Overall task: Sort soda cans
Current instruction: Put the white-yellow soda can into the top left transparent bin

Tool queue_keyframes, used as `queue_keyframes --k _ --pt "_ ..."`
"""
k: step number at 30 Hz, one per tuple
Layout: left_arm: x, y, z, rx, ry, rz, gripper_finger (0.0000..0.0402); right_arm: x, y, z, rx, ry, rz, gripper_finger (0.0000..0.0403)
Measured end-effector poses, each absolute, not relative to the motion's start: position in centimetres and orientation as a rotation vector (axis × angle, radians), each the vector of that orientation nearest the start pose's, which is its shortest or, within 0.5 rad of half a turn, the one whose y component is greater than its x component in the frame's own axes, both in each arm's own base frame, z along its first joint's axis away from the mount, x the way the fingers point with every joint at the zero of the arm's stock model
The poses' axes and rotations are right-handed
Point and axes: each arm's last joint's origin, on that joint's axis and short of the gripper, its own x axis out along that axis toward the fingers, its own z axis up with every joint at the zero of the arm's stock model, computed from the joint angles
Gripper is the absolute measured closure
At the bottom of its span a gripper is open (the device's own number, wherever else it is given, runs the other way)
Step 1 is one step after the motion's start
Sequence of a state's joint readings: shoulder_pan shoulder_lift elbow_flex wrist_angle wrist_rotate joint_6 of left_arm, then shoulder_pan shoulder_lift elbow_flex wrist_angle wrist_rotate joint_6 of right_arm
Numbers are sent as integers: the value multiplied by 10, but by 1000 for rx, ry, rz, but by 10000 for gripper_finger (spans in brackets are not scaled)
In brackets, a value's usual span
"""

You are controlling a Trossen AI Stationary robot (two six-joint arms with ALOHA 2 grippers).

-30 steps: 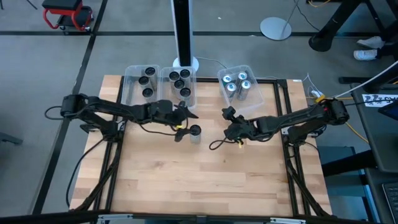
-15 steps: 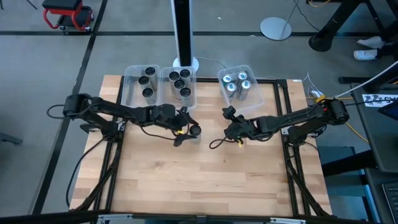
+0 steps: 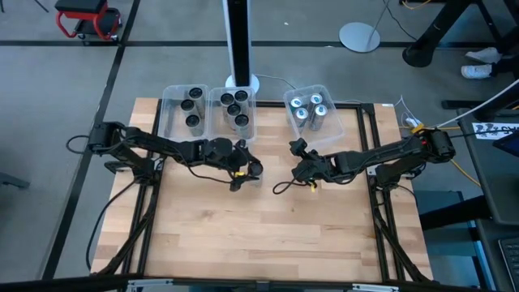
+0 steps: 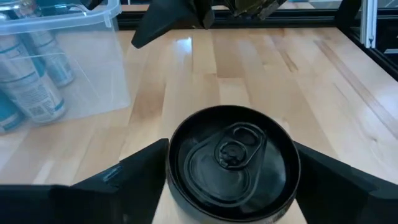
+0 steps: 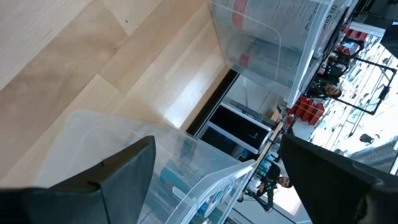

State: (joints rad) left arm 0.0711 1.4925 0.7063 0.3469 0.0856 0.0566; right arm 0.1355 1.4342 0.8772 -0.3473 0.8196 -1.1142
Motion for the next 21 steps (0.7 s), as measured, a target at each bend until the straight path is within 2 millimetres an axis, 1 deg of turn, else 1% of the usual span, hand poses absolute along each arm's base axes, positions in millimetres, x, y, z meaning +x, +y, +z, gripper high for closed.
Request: queue_keyframes --k 4,9,11,13,16,21 --pt "302 19 195 20 437 -28 148 278 17 218 -1426 1127 -118 59" --pt "300 19 198 21 449 -26 148 278 17 218 -1426 1126 -118 59" --pt "297 19 206 26 467 -13 148 278 17 218 -1425 1125 -119 59" --pt "293 20 221 43 469 22 148 278 17 218 -1426 1125 -119 59" --pt "284 21 255 71 434 81 148 278 17 218 -1428 1125 -117 59" --pt "254 22 310 98 377 196 148 279 17 218 -1437 1125 -113 59"
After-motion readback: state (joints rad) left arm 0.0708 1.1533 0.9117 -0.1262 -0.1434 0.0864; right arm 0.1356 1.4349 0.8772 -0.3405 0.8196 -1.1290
